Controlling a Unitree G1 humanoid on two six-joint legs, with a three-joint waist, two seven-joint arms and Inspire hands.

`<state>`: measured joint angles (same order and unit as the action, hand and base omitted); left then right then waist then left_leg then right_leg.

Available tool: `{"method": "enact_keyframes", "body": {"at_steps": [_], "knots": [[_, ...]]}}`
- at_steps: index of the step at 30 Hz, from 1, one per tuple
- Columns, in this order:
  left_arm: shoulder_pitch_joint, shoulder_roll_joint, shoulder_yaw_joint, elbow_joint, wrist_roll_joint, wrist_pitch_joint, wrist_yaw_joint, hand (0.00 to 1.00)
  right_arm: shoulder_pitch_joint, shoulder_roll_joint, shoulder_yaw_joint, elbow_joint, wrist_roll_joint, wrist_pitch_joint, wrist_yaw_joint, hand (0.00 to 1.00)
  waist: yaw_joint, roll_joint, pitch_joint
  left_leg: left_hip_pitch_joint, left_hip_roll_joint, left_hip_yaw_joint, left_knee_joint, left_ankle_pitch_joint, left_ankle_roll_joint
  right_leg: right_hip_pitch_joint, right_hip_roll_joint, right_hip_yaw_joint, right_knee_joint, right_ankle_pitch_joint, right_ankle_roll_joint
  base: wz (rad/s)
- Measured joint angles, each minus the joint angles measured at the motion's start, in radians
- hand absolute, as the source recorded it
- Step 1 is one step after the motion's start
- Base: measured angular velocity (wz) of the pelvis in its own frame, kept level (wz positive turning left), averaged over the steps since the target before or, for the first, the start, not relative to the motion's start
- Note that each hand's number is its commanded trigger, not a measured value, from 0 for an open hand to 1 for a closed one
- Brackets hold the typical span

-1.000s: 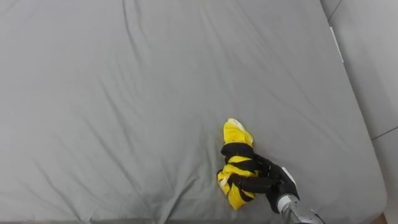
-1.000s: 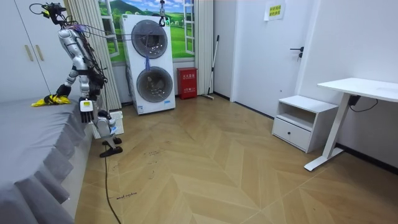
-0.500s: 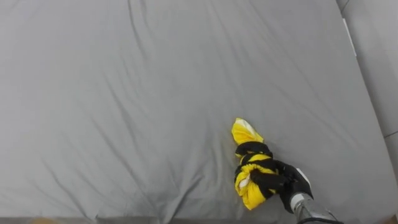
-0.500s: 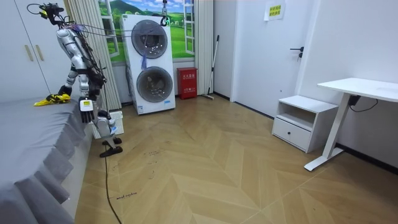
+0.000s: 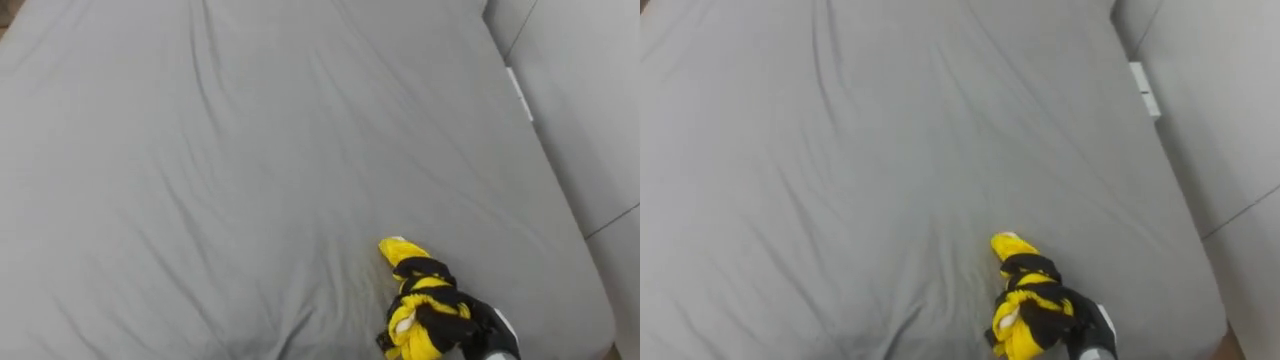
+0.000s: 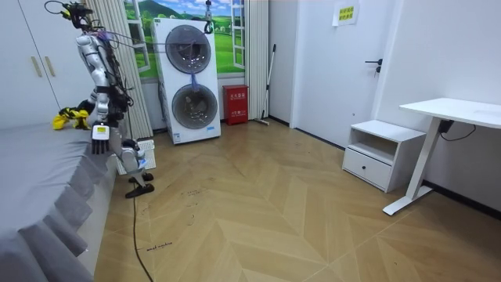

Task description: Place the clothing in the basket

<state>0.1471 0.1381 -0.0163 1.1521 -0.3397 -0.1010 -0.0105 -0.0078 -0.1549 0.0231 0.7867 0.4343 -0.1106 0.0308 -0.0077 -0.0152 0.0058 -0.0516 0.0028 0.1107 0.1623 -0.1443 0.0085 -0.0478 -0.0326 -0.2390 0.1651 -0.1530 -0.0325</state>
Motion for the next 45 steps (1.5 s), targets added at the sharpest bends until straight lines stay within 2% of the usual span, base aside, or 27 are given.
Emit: {"method": "enact_keyframes", "body": {"at_steps": [1, 2, 4, 7, 8, 11, 16, 19, 25, 27, 29, 32, 36, 38, 42, 45], "knots": [[0.001, 0.001, 0.002, 0.000, 0.004, 0.000, 0.000, 0.00, 0.015, -0.001, -0.014, -0.049, 0.001, 0.004, -0.005, 1.00, -0.016, -0.001, 0.0001, 0.021, -0.001, 0.002, -0.002, 0.000, 0.000, 0.018, 0.002, 0.017, -0.002, 0.000, 0.000, -0.11], [0.000, 0.001, 0.003, -0.001, 0.018, 0.002, 0.000, 0.00, 0.031, -0.002, -0.034, -0.089, 0.001, 0.002, -0.007, 1.00, -0.020, -0.002, 0.0004, 0.048, 0.000, 0.017, -0.006, -0.002, 0.001, 0.038, 0.008, 0.051, -0.011, 0.000, 0.000, -0.18], [0.001, 0.001, 0.002, -0.013, 0.027, 0.009, 0.000, 0.00, 0.034, -0.007, -0.046, -0.113, 0.006, 0.002, -0.025, 1.00, -0.022, -0.003, -0.0009, 0.078, 0.001, 0.040, -0.011, -0.005, 0.001, 0.056, 0.010, 0.076, -0.020, -0.002, 0.002, -0.38], [0.002, 0.002, 0.005, -0.012, 0.041, 0.036, 0.003, 0.00, 0.045, -0.011, -0.073, -0.157, 0.006, 0.003, -0.055, 1.00, -0.059, -0.002, -0.0010, 0.085, 0.005, 0.074, -0.012, -0.008, 0.002, 0.061, 0.014, 0.095, -0.018, -0.002, 0.003, -0.21], [0.004, 0.001, 0.012, -0.012, 0.052, 0.042, 0.007, 0.00, 0.058, -0.011, -0.093, -0.179, 0.006, 0.003, -0.070, 1.00, -0.063, -0.002, -0.0011, 0.086, 0.008, 0.106, -0.012, -0.009, 0.003, 0.054, 0.016, 0.108, -0.012, -0.002, 0.003, -0.23], [0.009, 0.002, 0.014, -0.013, 0.068, 0.074, 0.021, 0.00, 0.073, -0.011, -0.136, -0.184, 0.005, 0.004, -0.092, 1.00, -0.075, 0.003, -0.0016, 0.098, 0.017, 0.146, -0.012, -0.017, 0.001, 0.052, 0.024, 0.141, -0.010, 0.002, 0.002, -0.34], [0.026, 0.000, 0.037, -0.012, 0.068, 0.110, 0.030, 0.00, 0.095, -0.011, -0.184, -0.190, 0.007, 0.027, -0.110, 1.00, -0.100, 0.010, -0.0019, 0.123, 0.026, 0.190, -0.012, -0.029, -0.003, 0.057, 0.039, 0.183, -0.006, 0.005, -0.001, -0.27], [0.032, 0.000, 0.051, -0.013, 0.067, 0.130, 0.031, 0.00, 0.122, -0.011, -0.211, -0.215, 0.004, 0.032, -0.117, 1.00, -0.117, 0.012, -0.0008, 0.136, 0.026, 0.196, -0.012, -0.030, -0.004, 0.064, 0.040, 0.194, -0.012, 0.005, 0.000, -0.11], [0.047, 0.001, 0.043, -0.013, 0.037, 0.133, 0.047, 0.00, 0.170, -0.013, -0.233, -0.214, 0.017, 0.047, -0.125, 1.00, -0.144, 0.027, 0.0002, 0.128, 0.042, 0.211, -0.010, -0.057, -0.005, 0.041, 0.055, 0.208, 0.007, 0.006, -0.001, -0.11], [0.046, 0.001, 0.032, -0.014, 0.034, 0.133, 0.046, 0.00, 0.170, -0.021, -0.237, -0.214, 0.044, 0.047, -0.133, 1.00, -0.153, 0.037, -0.0039, 0.105, 0.041, 0.217, -0.006, -0.057, -0.004, 0.007, 0.055, 0.217, 0.017, 0.008, 0.000, -0.16], [0.042, 0.001, 0.020, -0.013, 0.015, 0.139, 0.046, 0.00, 0.159, -0.027, -0.243, -0.212, 0.058, 0.047, -0.149, 1.00, -0.156, 0.053, -0.0049, 0.077, 0.041, 0.234, -0.001, -0.056, -0.003, -0.034, 0.058, 0.241, 0.030, 0.013, 0.000, -0.29], [0.028, -0.003, 0.009, -0.013, 0.012, 0.143, 0.041, 0.00, 0.107, -0.046, -0.252, -0.200, 0.044, 0.047, -0.161, 1.00, -0.162, 0.075, -0.0008, 0.022, 0.039, 0.270, 0.005, -0.053, 0.002, -0.115, 0.057, 0.269, 0.074, 0.015, 0.001, -0.34], [0.010, -0.002, -0.017, -0.013, -0.024, 0.144, 0.038, 0.00, 0.051, -0.064, -0.263, -0.175, 0.038, 0.047, -0.170, 1.00, -0.188, 0.102, 0.0014, -0.063, 0.037, 0.282, 0.029, -0.050, 0.007, -0.211, 0.051, 0.271, 0.115, 0.017, 0.002, -0.09], [-0.002, -0.001, -0.035, -0.013, -0.024, 0.145, 0.038, 0.00, 0.014, -0.066, -0.279, -0.144, 0.045, 0.047, -0.187, 1.00, -0.186, 0.117, 0.0013, -0.105, 0.037, 0.301, 0.036, -0.047, 0.012, -0.270, 0.052, 0.293, 0.144, 0.017, 0.002, -0.19], [-0.032, 0.001, -0.048, 0.005, -0.041, 0.144, 0.038, 0.00, -0.059, -0.090, -0.284, -0.062, 0.047, 0.042, -0.208, 1.00, -0.193, 0.132, 0.0054, -0.174, 0.037, 0.315, 0.062, -0.046, 0.013, -0.357, 0.048, 0.302, 0.189, 0.016, 0.000, -0.13], [-0.070, 0.010, -0.086, 0.034, -0.052, 0.144, 0.037, 0.00, -0.119, -0.113, -0.283, 0.009, 0.059, 0.038, -0.210, 1.00, -0.189, 0.143, 0.0078, -0.235, 0.037, 0.321, 0.077, -0.042, 0.020, -0.421, 0.049, 0.314, 0.205, 0.015, -0.002, -0.07]]}}
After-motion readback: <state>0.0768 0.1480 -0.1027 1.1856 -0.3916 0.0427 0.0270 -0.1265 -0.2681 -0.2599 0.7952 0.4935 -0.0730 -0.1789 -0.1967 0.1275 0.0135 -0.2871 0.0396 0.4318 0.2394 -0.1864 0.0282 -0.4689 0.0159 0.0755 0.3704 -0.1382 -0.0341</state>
